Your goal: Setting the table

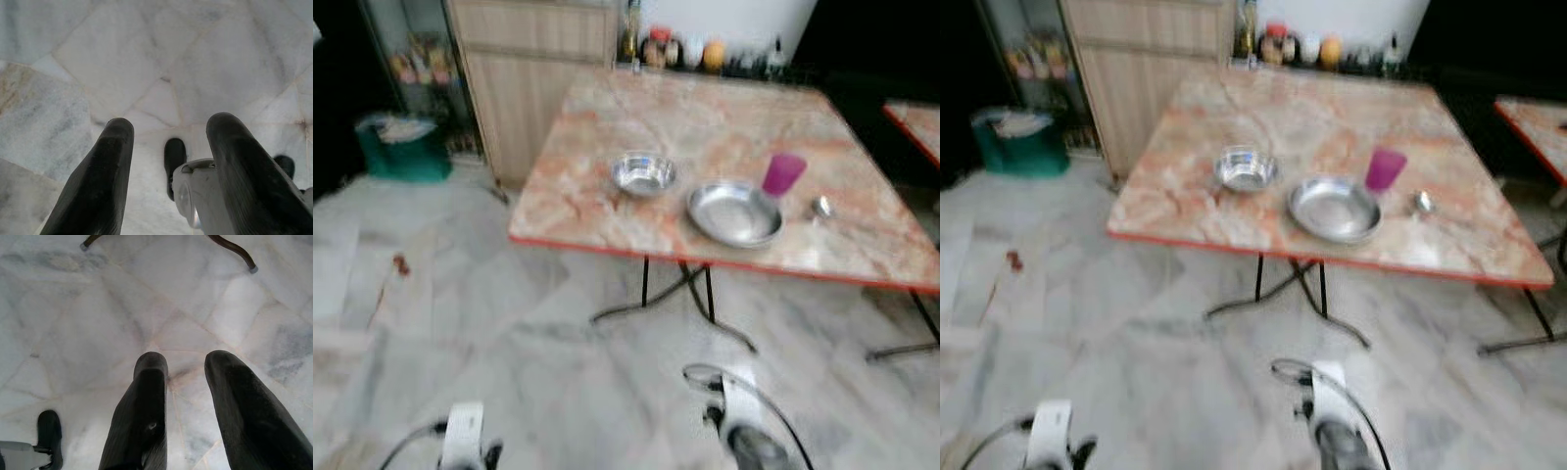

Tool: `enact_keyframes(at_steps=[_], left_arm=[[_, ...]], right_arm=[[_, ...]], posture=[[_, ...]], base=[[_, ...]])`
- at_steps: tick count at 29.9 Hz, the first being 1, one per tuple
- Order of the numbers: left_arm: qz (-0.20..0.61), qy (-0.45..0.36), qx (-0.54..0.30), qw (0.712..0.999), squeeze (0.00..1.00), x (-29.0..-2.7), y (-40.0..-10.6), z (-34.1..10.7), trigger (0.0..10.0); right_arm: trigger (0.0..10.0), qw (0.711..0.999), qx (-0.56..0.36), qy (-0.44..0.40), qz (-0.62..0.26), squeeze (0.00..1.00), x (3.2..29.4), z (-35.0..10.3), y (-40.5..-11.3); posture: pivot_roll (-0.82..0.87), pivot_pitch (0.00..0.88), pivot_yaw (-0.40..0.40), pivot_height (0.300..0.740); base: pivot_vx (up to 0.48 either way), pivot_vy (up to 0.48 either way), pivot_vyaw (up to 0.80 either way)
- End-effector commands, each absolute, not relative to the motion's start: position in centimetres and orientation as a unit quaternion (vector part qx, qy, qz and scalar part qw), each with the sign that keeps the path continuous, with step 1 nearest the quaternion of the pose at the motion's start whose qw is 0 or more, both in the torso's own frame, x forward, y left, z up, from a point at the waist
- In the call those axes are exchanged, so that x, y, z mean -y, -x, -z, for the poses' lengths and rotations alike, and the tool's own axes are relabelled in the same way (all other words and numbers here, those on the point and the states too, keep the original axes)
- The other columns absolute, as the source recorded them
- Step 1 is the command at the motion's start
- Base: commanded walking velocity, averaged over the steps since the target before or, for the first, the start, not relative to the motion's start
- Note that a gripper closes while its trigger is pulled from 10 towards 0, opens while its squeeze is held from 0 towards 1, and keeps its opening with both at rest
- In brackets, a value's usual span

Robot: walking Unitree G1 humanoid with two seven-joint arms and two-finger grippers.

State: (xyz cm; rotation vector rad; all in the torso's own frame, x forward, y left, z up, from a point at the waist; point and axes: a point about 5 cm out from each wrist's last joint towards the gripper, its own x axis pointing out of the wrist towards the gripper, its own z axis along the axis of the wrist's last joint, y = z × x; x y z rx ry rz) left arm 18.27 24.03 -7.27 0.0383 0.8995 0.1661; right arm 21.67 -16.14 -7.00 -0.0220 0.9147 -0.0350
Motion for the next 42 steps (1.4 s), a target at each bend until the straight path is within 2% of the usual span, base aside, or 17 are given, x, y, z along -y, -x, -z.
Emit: enact_keyframes(at_steps=[1, 20, 27, 33, 37, 39, 40, 42], left_arm=[[-0.071, -0.012, -0.436, 0.897, 0.00, -23.2, -18.3, 7.5, 10.0], [-0.065, -0.013, -0.433, 0.899, 0.00, -22.9, -18.7, 7.4, 10.0], [-0.074, -0.008, -0.418, 0.905, 0.00, -23.2, -19.3, 6.9, 10.0], [-0.064, -0.043, -0.369, 0.926, 0.00, -24.1, -21.3, 5.4, 10.0], [-0.090, -0.081, -0.276, 0.953, 0.00, -25.6, -23.5, 2.8, 10.0], [-0.104, -0.075, -0.227, 0.966, 0.00, -26.0, -24.3, 1.5, 10.0], [-0.104, -0.075, -0.227, 0.966, 0.00, -26.0, -24.3, 1.5, 10.0], [-0.088, -0.077, -0.174, 0.978, 0.00, -25.6, -24.7, 0.4, 10.0]], right_arm=[[10.0, 0.896, -0.443, 0.013, 0.030, 0.00, 17.0, 7.0, -21.5], [10.0, 0.897, -0.441, 0.013, 0.031, 0.00, 17.1, 7.0, -21.6], [10.0, 0.897, -0.440, 0.014, 0.031, 0.00, 17.1, 7.0, -21.6], [10.0, 0.897, -0.441, 0.015, 0.030, 0.00, 17.1, 7.0, -21.6], [10.0, 0.897, -0.442, 0.017, 0.028, 0.00, 17.2, 7.0, -21.5], [10.0, 0.897, -0.442, 0.018, 0.028, 0.00, 17.2, 7.0, -21.5], [10.0, 0.897, -0.442, 0.018, 0.028, 0.00, 17.2, 7.0, -21.5], [10.0, 0.897, -0.441, 0.018, 0.028, 0.00, 17.2, 7.0, -21.5]], posture=[[0.03, 0.000, -0.080, 0.740], [0.03, 0.000, -0.080, 0.740], [0.03, 0.000, -0.081, 0.740], [0.03, 0.000, -0.083, 0.740], [0.05, 0.000, -0.087, 0.740], [0.05, 0.000, -0.089, 0.740], [0.05, 0.000, -0.089, 0.740], [0.05, 0.000, -0.090, 0.740]], base=[[0.000, -0.266, 0.00], [0.000, -0.266, 0.00], [0.000, 0.000, 0.00], [0.000, 0.000, 0.00], [0.000, 0.000, 0.00], [0.000, 0.000, 0.00], [0.000, 0.000, 0.00], [0.000, 0.000, 0.00]])
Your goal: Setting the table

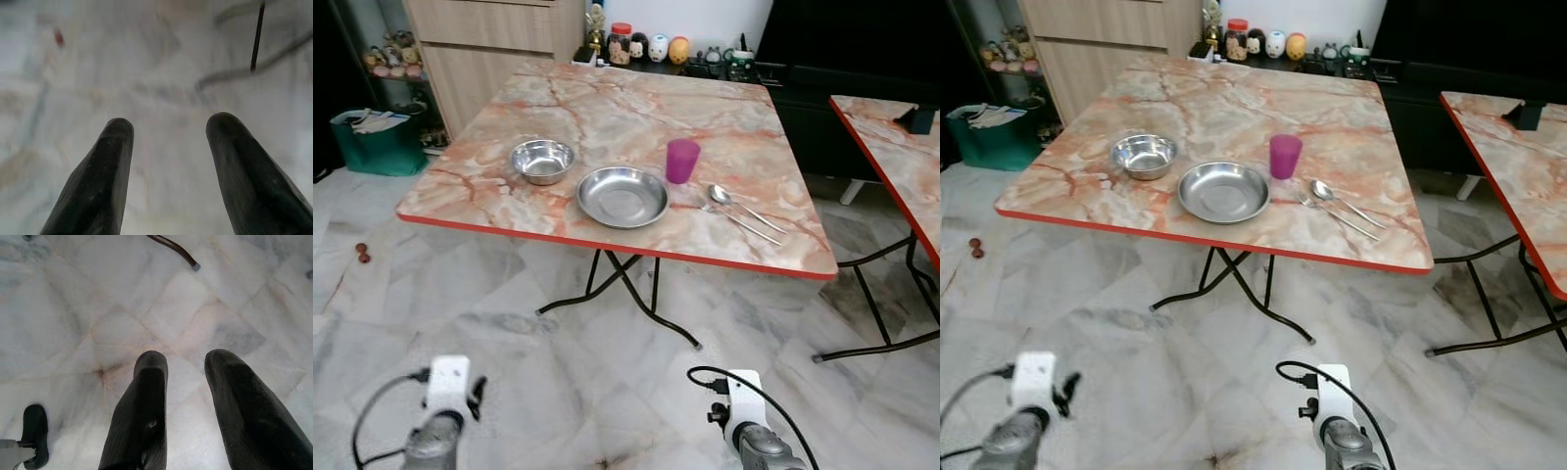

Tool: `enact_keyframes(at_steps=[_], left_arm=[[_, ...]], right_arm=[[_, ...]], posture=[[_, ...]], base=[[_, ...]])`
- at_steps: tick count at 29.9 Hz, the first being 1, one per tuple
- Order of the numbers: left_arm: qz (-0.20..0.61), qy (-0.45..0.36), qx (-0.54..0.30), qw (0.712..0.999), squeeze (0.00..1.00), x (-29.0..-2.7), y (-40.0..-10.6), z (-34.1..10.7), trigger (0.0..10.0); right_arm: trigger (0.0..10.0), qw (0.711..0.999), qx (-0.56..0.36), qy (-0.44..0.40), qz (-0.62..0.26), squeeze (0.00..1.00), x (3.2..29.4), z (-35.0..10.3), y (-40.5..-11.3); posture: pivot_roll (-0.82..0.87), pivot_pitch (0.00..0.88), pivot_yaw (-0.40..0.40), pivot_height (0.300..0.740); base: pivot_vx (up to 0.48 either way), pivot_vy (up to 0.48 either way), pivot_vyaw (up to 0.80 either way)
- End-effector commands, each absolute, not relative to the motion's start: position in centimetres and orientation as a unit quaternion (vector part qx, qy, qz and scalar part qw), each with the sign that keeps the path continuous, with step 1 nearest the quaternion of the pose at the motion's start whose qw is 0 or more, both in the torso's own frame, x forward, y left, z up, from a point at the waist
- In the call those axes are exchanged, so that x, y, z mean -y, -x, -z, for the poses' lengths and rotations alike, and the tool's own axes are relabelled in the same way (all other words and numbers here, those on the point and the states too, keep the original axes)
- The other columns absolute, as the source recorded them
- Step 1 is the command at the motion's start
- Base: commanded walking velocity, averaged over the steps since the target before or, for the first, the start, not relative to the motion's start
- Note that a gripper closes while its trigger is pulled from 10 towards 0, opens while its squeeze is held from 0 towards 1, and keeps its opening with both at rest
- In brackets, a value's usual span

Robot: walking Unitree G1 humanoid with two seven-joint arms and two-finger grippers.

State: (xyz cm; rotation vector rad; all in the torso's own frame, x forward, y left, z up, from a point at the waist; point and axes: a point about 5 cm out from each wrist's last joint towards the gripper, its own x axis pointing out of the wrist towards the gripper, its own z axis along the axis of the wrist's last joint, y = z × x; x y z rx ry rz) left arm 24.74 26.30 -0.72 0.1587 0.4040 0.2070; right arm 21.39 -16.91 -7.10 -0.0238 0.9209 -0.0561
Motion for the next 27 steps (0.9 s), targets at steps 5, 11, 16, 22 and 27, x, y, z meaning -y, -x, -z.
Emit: enact_keyframes(at_steps=[5, 11, 16, 22, 27], left_arm=[[-0.073, -0.084, -0.083, 0.990, 0.00, -24.5, -24.7, -1.8, 10.0], [-0.032, -0.084, 0.050, 0.995, 0.00, -20.6, -26.6, -7.5, 10.0], [0.003, -0.069, 0.116, 0.991, 0.00, -17.1, -29.1, -10.8, 10.0], [0.019, -0.050, 0.122, 0.991, 0.00, -16.0, -30.0, -11.4, 10.0], [0.036, -0.058, 0.113, 0.991, 0.00, -16.1, -29.5, -11.7, 10.0]], right_arm=[[10.0, 0.898, -0.440, 0.022, 0.027, 0.00, 17.4, 6.9, -21.6], [10.0, 0.898, -0.439, 0.027, 0.022, 0.00, 17.6, 6.9, -21.7], [10.0, 0.899, -0.437, 0.024, 0.023, 0.00, 17.4, 6.8, -21.8], [10.0, 0.898, -0.438, 0.015, 0.033, 0.00, 17.3, 6.9, -21.7], [10.0, 0.897, -0.440, 0.014, 0.032, 0.00, 17.2, 6.9, -21.6]], posture=[[0.06, 0.000, -0.101, 0.740], [0.08, 0.000, -0.121, 0.740], [0.06, 0.000, -0.110, 0.740], [0.04, 0.000, -0.102, 0.740], [0.04, 0.000, -0.093, 0.740]], base=[[0.000, 0.000, 0.00], [0.000, 0.000, 0.00], [0.000, 0.000, 0.00], [0.000, 0.000, -0.43], [0.000, 0.000, -0.61]])
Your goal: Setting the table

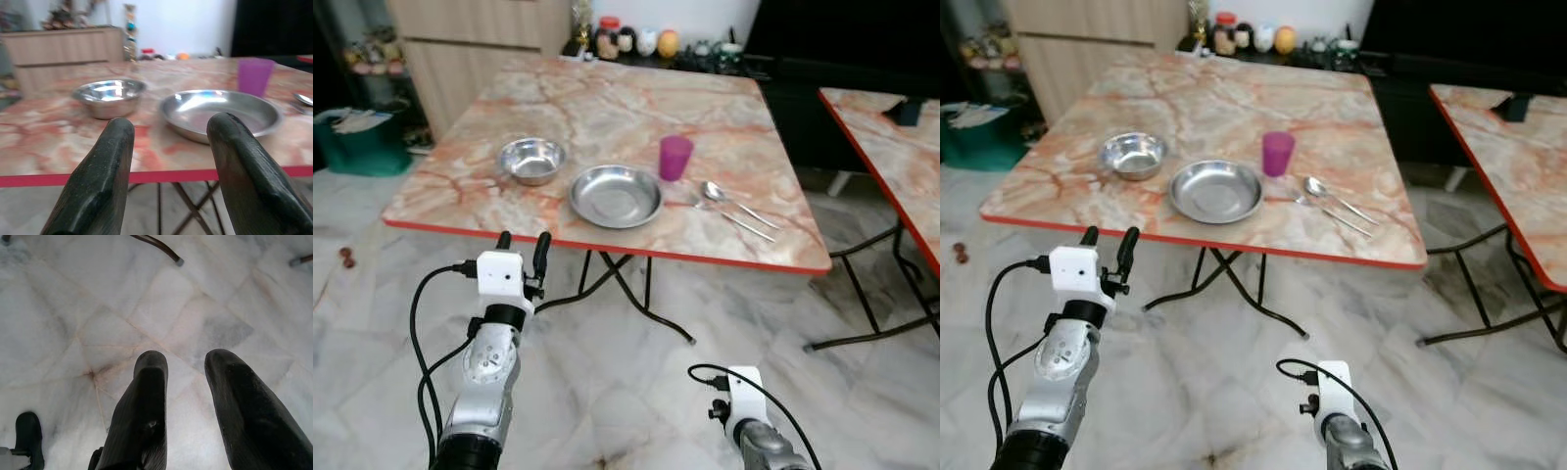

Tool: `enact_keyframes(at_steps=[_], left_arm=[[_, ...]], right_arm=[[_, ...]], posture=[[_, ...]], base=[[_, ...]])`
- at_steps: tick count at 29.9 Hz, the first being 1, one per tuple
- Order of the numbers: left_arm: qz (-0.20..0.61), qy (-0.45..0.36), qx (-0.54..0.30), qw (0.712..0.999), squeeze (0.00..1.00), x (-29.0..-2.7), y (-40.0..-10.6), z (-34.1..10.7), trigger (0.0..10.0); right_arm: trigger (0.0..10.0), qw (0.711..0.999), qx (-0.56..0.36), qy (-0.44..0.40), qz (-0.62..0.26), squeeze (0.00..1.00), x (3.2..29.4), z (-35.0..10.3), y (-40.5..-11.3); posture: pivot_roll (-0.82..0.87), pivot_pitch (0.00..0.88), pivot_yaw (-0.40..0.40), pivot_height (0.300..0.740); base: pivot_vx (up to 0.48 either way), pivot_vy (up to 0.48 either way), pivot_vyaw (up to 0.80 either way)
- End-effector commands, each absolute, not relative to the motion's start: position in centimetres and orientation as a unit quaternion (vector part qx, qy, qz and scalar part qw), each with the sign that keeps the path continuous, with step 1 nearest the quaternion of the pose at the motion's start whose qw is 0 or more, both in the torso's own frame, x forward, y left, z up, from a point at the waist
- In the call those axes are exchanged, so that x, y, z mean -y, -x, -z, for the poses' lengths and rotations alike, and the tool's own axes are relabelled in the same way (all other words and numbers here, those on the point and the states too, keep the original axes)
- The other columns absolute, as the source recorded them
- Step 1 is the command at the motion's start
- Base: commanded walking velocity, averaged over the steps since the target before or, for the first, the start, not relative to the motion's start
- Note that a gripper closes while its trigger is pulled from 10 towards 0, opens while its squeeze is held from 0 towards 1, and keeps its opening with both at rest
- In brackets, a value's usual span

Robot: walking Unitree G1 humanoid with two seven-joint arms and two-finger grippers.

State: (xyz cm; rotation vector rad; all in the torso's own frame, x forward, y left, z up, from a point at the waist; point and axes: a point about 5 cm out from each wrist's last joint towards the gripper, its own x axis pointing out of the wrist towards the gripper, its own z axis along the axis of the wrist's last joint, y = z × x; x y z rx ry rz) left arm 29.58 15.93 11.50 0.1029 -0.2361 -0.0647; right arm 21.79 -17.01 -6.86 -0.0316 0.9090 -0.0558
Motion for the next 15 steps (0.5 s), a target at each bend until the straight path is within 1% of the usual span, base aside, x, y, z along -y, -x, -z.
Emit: enact_keyframes(at_steps=[1, 6, 15], left_arm=[[0.034, -0.059, 0.109, 0.992, 0.00, -16.2, -29.3, -11.9, 10.0], [0.028, -0.065, 0.106, 0.992, 0.00, -16.5, -29.1, -12.4, 10.0], [0.032, -0.058, 0.104, 0.992, 0.00, -16.0, -29.0, -13.0, 10.0]], right_arm=[[10.0, 0.897, -0.440, 0.013, 0.032, 0.00, 17.2, 6.9, -21.6], [10.0, 0.897, -0.441, 0.014, 0.024, 0.00, 17.2, 6.9, -21.7], [10.0, 0.899, -0.436, 0.013, 0.025, 0.00, 17.2, 6.8, -21.8]], posture=[[0.04, 0.000, -0.093, 0.740], [0.05, 0.000, -0.097, 0.740], [0.06, 0.000, -0.102, 0.740]], base=[[0.000, 0.000, -0.61], [0.000, 0.000, -0.61], [0.000, 0.000, -0.58]])
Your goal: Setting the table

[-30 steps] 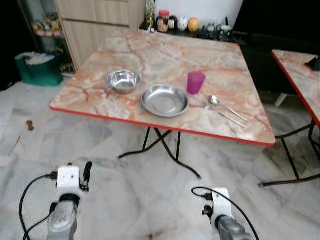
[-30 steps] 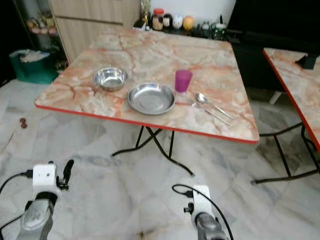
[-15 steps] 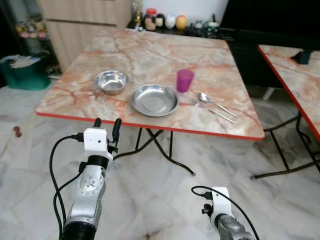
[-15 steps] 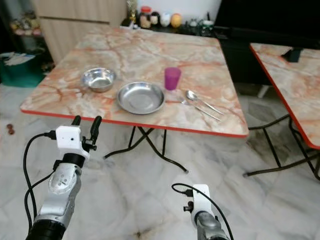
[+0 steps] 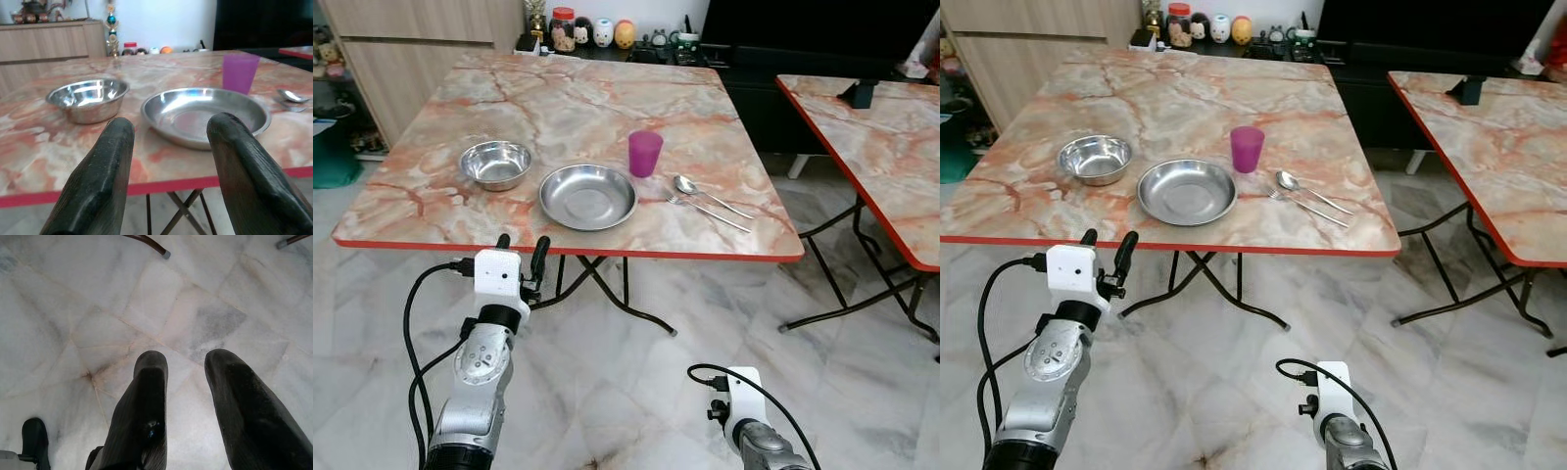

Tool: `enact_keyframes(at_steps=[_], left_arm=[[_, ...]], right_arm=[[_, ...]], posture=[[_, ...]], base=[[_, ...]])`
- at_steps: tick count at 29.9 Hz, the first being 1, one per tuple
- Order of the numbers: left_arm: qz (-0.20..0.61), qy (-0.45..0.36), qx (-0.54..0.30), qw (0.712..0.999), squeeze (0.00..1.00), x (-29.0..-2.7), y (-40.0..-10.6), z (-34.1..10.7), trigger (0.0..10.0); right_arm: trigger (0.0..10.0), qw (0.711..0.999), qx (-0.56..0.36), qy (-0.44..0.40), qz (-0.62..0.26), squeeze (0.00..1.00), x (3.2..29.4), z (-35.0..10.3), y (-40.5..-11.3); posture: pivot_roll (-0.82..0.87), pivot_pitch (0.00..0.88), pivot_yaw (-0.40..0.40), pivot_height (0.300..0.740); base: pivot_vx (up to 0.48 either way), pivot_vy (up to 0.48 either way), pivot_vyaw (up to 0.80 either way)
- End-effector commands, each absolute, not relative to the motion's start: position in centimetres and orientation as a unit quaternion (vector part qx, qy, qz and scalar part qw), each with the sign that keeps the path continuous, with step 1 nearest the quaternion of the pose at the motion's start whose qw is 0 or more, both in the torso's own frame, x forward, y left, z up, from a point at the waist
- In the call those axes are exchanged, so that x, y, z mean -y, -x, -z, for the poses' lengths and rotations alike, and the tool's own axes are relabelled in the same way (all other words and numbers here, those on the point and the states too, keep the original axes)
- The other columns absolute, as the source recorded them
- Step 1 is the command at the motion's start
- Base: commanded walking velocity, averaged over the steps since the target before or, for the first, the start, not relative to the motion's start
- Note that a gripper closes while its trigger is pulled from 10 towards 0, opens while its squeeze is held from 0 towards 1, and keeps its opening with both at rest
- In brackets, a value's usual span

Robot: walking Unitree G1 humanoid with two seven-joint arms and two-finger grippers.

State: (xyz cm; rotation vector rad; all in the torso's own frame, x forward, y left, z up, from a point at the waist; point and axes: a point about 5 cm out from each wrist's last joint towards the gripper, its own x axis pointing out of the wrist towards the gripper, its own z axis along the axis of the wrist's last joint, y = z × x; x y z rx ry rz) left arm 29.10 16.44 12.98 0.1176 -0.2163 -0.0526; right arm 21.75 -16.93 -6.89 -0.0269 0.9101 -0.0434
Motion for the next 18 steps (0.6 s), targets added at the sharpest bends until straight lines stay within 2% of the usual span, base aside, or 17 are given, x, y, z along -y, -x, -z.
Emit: enact_keyframes(at_steps=[1, 8, 10, 18], left_arm=[[0.032, -0.056, 0.105, 0.992, 0.00, -15.97, -29.10, -13.16, 10.0], [0.037, -0.058, 0.103, 0.992, 0.00, -15.83, -29.17, -13.23, 10.0], [0.038, -0.058, 0.102, 0.992, 0.00, -15.83, -29.14, -13.26, 10.0], [0.035, -0.058, 0.093, 0.993, 0.00, -15.96, -29.13, -13.06, 10.0]], right_arm=[[10.0, 0.900, -0.434, 0.012, 0.024, 0.00, 17.16, 6.82, -21.82], [10.0, 0.901, -0.433, 0.014, 0.021, 0.00, 17.14, 6.78, -21.88], [10.0, 0.901, -0.434, 0.013, 0.021, 0.00, 17.14, 6.79, -21.86], [10.0, 0.900, -0.435, 0.014, 0.017, 0.00, 17.08, 6.80, -21.85]], posture=[[0.05, 0.000, -0.101, 0.740], [0.06, 0.000, -0.103, 0.740], [0.06, 0.000, -0.103, 0.740], [0.06, 0.000, -0.098, 0.740]], base=[[0.000, 0.000, 0.00], [0.000, 0.000, 0.00], [0.244, 0.000, 0.00], [0.245, 0.000, -0.63]])
